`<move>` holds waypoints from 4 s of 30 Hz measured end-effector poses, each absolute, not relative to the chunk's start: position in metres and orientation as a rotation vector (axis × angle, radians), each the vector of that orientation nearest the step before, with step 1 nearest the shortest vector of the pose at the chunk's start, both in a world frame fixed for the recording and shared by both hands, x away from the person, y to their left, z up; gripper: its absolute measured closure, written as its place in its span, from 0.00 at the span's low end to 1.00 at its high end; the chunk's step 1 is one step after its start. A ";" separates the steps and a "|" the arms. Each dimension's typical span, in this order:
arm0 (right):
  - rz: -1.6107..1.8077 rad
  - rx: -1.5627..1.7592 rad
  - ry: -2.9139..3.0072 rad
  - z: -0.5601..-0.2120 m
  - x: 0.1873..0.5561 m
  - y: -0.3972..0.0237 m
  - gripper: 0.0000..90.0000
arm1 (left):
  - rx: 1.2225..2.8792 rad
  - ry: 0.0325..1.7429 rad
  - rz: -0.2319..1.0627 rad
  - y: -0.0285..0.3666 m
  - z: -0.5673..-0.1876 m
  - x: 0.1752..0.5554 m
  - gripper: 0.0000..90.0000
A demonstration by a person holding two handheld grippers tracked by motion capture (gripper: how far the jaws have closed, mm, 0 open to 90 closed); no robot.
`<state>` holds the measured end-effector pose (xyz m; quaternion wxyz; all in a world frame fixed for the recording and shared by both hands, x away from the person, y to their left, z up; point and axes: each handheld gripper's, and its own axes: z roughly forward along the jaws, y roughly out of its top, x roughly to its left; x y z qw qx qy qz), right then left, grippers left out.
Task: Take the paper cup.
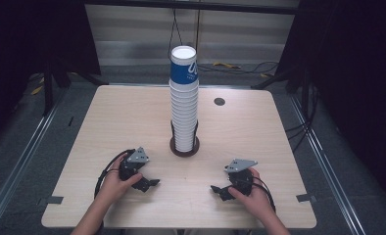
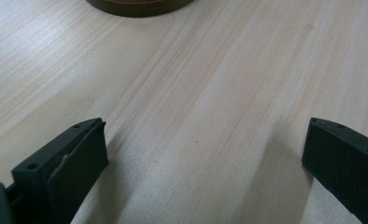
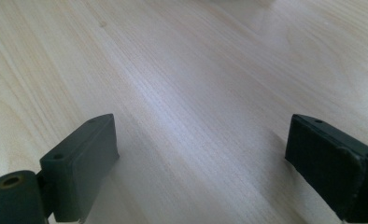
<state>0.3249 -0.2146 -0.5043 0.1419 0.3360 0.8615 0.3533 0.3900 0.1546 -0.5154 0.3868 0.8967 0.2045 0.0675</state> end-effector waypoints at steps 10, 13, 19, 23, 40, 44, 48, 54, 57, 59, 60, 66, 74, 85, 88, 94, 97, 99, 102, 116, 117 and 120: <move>1.022 0.973 2.488 -0.504 0.327 -0.213 0.09 | 2.283 0.523 0.175 0.155 -0.515 0.390 0.00; 1.024 0.968 2.490 -0.504 0.328 -0.213 0.09 | 2.280 0.533 0.167 0.156 -0.515 0.387 0.00; 1.036 0.953 2.507 -0.504 0.324 -0.210 0.10 | 2.293 0.611 0.088 0.161 -0.503 0.390 0.20; 1.018 0.940 2.552 -0.500 0.326 -0.206 0.15 | 2.270 0.651 -0.005 0.163 -0.497 0.393 0.17; 1.179 0.928 2.533 -0.448 0.359 -0.188 0.16 | 2.215 0.705 -0.036 0.160 -0.456 0.408 0.17; 1.159 0.907 2.532 -0.436 0.367 -0.185 0.16 | 2.223 0.701 -0.037 0.159 -0.449 0.410 0.17; 1.187 0.903 2.530 -0.426 0.372 -0.183 0.16 | 2.211 0.698 -0.018 0.158 -0.444 0.412 0.17; 1.214 0.901 2.521 -0.414 0.378 -0.182 0.16 | 2.214 0.694 -0.010 0.158 -0.435 0.418 0.17; 1.227 0.908 2.516 -0.408 0.382 -0.182 0.16 | 2.207 0.692 -0.003 0.160 -0.429 0.420 0.17; 1.222 0.911 2.517 -0.403 0.384 -0.181 0.16 | 2.197 0.694 -0.005 0.160 -0.425 0.422 0.17; 1.237 0.918 2.515 -0.400 0.386 -0.181 0.16 | 2.202 0.691 -0.003 0.160 -0.422 0.423 0.17; 1.217 0.906 2.503 -0.384 0.392 -0.182 0.16 | 2.208 0.670 0.007 0.156 -0.407 0.429 0.17; 1.243 0.916 2.472 -0.369 0.399 -0.183 0.15 | 2.191 0.645 0.038 0.148 -0.380 0.436 0.17; 1.239 0.882 2.456 -0.346 0.410 -0.170 0.15 | 2.178 0.629 0.061 0.142 -0.355 0.443 0.17; 1.252 0.885 2.448 -0.344 0.414 -0.165 0.15 | 2.182 0.617 0.068 0.140 -0.346 0.445 0.17; 1.260 0.881 2.440 -0.339 0.422 -0.157 0.15 | 2.161 0.607 0.081 0.137 -0.326 0.450 0.17; 1.273 0.882 2.431 -0.338 0.425 -0.154 0.15 | 2.158 0.602 0.086 0.134 -0.313 0.453 0.17; 1.255 0.882 2.435 -0.337 0.427 -0.151 0.15 | 2.156 0.594 0.091 0.132 -0.306 0.454 0.17; 1.257 0.870 2.436 -0.335 0.428 -0.149 0.15 | 2.155 0.583 0.092 0.129 -0.300 0.456 0.17; 1.297 0.880 2.395 -0.321 0.435 -0.144 0.15 | 2.123 0.583 0.090 0.120 -0.267 0.472 0.17; 1.309 0.877 2.392 -0.320 0.436 -0.143 0.15 | 2.118 0.580 0.086 0.117 -0.263 0.474 0.17; 1.313 0.869 2.385 -0.317 0.437 -0.143 0.14 | 2.124 0.580 0.091 0.112 -0.257 0.477 0.17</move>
